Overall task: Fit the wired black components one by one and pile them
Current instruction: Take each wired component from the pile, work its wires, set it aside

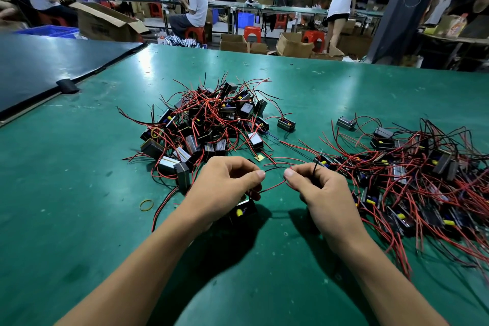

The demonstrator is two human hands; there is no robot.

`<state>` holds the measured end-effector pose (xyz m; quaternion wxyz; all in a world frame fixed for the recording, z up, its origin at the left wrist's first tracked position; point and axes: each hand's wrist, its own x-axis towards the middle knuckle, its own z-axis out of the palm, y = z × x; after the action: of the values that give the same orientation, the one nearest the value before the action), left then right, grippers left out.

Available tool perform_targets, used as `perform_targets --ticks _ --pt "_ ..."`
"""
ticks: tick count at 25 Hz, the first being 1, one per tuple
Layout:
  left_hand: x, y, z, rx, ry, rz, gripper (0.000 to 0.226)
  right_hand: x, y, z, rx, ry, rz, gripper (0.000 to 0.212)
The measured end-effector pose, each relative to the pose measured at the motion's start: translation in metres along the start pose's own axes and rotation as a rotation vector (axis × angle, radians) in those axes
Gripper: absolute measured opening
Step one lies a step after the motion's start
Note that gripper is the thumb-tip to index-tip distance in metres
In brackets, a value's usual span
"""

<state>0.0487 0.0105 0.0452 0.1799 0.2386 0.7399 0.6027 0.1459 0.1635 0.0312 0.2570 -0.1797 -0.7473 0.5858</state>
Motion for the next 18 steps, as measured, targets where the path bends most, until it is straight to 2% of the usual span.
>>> perform_targets --ticks 4,6,10,12,14,16,18 --pt "0.001 -0.002 0.001 0.02 0.104 -0.024 0.013 -0.002 0.002 0.002 -0.016 -0.009 -0.025 0.014" --pt "0.002 -0.003 0.001 0.113 0.158 0.007 0.013 -0.004 0.002 0.005 -0.028 -0.03 -0.044 0.013" --pt "0.005 -0.006 -0.007 0.212 0.185 0.031 0.012 0.001 0.003 0.0 0.05 0.053 -0.006 0.014" --pt "0.005 -0.006 -0.009 0.184 0.184 0.014 0.006 0.002 0.003 -0.003 0.055 0.009 -0.007 0.013" --pt "0.001 -0.004 -0.004 0.292 0.267 0.15 0.006 0.0 0.002 -0.002 0.028 -0.046 -0.024 0.014" --pt "-0.004 0.001 0.003 0.406 0.333 0.43 0.012 -0.001 0.001 0.001 0.013 -0.073 -0.043 0.014" --pt "-0.007 0.004 0.011 0.424 0.273 0.599 0.015 -0.001 0.0 0.001 0.029 -0.101 -0.059 0.013"
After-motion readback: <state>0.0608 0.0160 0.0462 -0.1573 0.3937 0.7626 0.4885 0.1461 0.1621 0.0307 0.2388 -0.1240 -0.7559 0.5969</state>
